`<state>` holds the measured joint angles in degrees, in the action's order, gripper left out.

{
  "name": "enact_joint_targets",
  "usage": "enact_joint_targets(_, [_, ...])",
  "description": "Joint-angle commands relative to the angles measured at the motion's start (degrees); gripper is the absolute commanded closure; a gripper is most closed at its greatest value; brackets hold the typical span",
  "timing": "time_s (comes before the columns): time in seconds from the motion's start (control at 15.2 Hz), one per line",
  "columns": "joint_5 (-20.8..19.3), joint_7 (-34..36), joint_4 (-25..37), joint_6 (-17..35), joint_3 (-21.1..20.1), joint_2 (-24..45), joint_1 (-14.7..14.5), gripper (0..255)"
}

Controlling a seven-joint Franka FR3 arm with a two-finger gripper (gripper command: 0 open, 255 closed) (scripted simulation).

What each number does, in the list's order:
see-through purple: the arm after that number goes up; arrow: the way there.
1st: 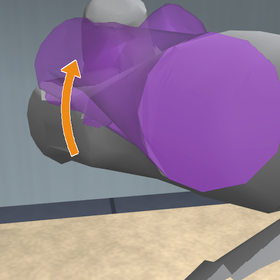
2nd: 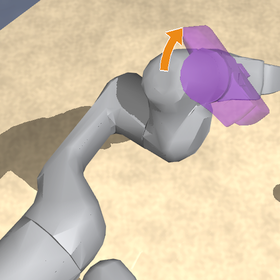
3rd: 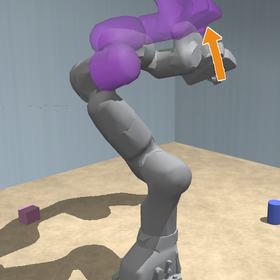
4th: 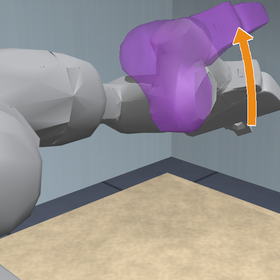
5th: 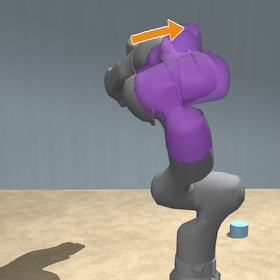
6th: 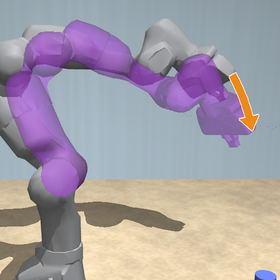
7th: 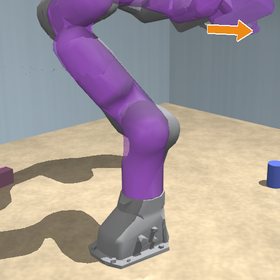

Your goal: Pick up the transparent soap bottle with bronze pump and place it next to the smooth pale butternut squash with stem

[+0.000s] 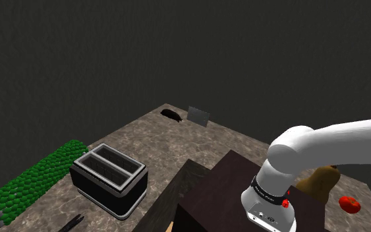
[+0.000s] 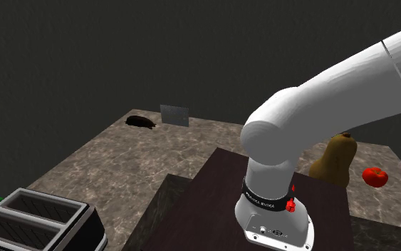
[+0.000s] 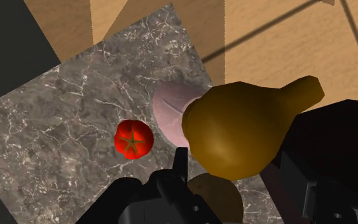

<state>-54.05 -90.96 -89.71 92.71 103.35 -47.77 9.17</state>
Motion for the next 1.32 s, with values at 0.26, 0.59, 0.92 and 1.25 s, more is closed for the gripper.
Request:
enact_joint_targets(0.26, [-1.79,1.21,-1.97,2.82,1.78,-1.76,-0.25,255])
enact_joint_targets(0.59, [-3.34,2.30,-3.57,5.12,3.31,-3.23,-0.48,255])
enact_joint_targets(0.92, [-4.98,3.35,-4.82,7.32,4.99,-4.78,-0.90,255])
enact_joint_targets(1.25, [-6.68,4.35,-5.74,9.42,6.80,-6.42,-1.50,255])
